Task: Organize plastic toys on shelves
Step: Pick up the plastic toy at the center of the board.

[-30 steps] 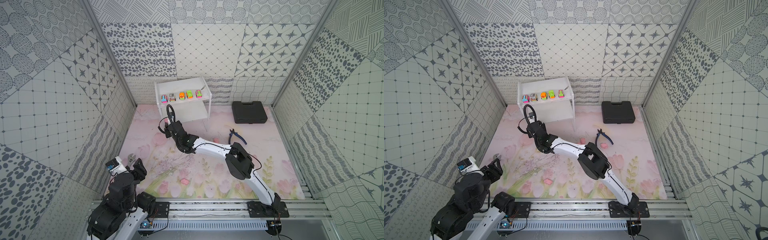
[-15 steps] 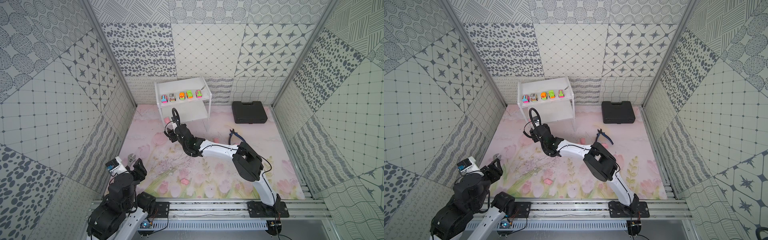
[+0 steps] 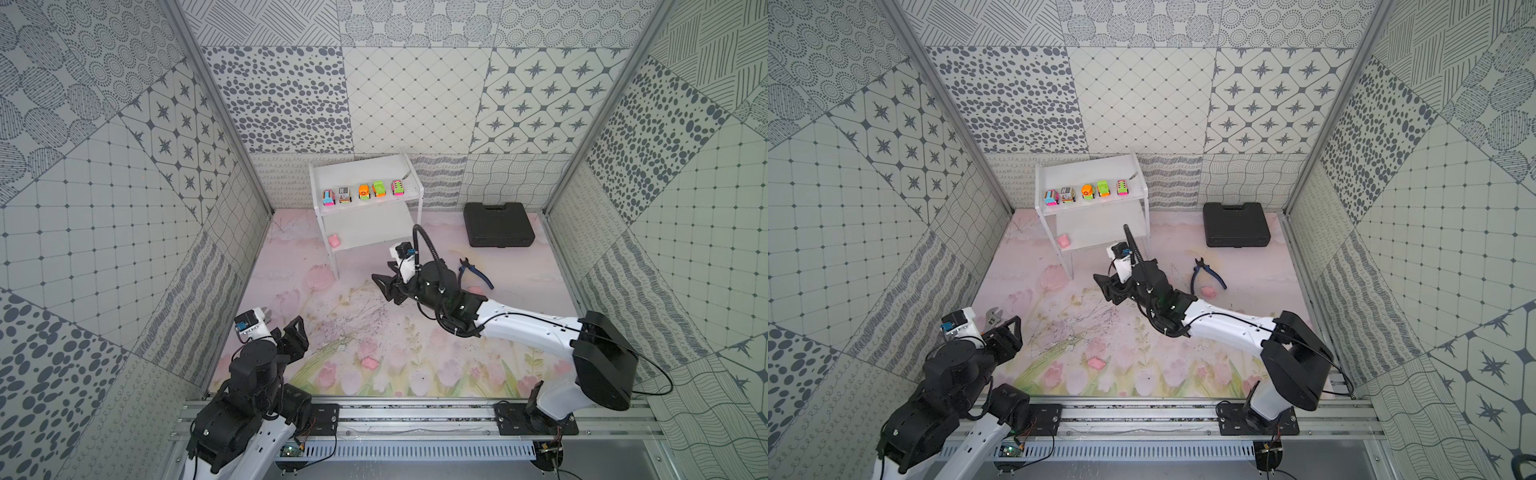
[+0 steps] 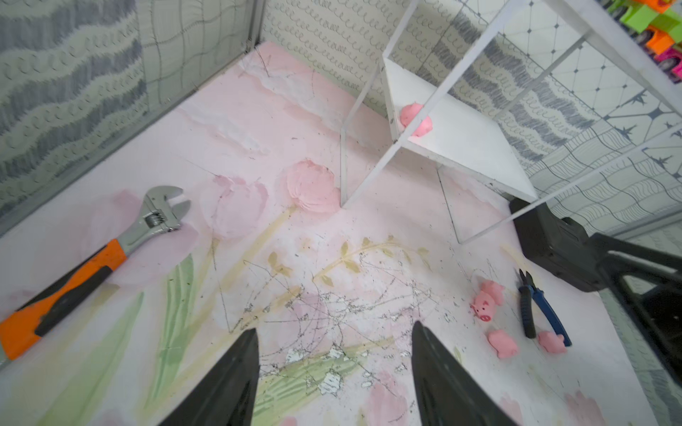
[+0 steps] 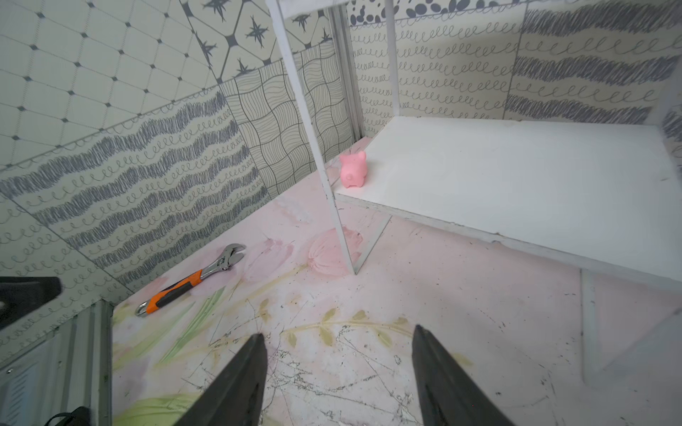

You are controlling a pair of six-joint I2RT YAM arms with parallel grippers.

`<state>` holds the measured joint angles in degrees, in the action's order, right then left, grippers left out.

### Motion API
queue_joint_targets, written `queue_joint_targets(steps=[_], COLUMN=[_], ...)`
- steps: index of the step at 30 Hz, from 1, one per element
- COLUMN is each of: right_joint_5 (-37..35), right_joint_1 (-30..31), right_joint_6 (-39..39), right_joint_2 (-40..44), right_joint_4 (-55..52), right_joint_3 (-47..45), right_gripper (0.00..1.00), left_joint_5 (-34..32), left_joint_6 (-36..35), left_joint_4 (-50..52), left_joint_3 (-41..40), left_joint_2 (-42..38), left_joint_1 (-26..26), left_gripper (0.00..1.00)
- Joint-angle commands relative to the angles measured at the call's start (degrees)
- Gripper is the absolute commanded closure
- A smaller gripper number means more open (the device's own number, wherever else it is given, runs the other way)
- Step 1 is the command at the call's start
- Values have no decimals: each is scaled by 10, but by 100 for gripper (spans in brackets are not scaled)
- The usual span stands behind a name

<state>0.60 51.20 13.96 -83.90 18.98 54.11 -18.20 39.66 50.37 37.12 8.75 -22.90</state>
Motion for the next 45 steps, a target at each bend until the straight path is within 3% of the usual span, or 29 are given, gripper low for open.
queue_joint_targets(steps=[1,6,10,15,20,23,27,40,45], right_joint_5=[117,138,172,213,226,231,207,228,240], right_joint_1=[-49,-90,-102,-102,-101,-102,-104,-109,-109], right_joint_6=[82,103,132,164,182,162,139,148,142], right_joint_2=[84,220,255,235,246,274,299,238,231], right_joint_4=[-32,-88,-91,-22,-18,-56,-66,-48,-51], right_joint_3=[-78,-200,-264,-313,-333,-332,-340,-313,-312], right_gripper=[34,33,34,34,35,35,33,34,34], left_joint_5=[202,331,370,317,271,245,260,292,287], left_joint_6=[92,177,256,338,393,431,456,471,481], left_joint_4=[-97,-155,-159,-120,-106,-119,-176,-307,-312], left_joint_3=[-44,-86,-102,-91,-75,-87,-138,-215,-222], left_joint_2=[46,151,235,306,362,363,347,342,331], left_joint_1=[-1,-2,-9,-80,-127,-158,-169,-171,-184], left_gripper=[34,39,46,60,59,58,58,57,58])
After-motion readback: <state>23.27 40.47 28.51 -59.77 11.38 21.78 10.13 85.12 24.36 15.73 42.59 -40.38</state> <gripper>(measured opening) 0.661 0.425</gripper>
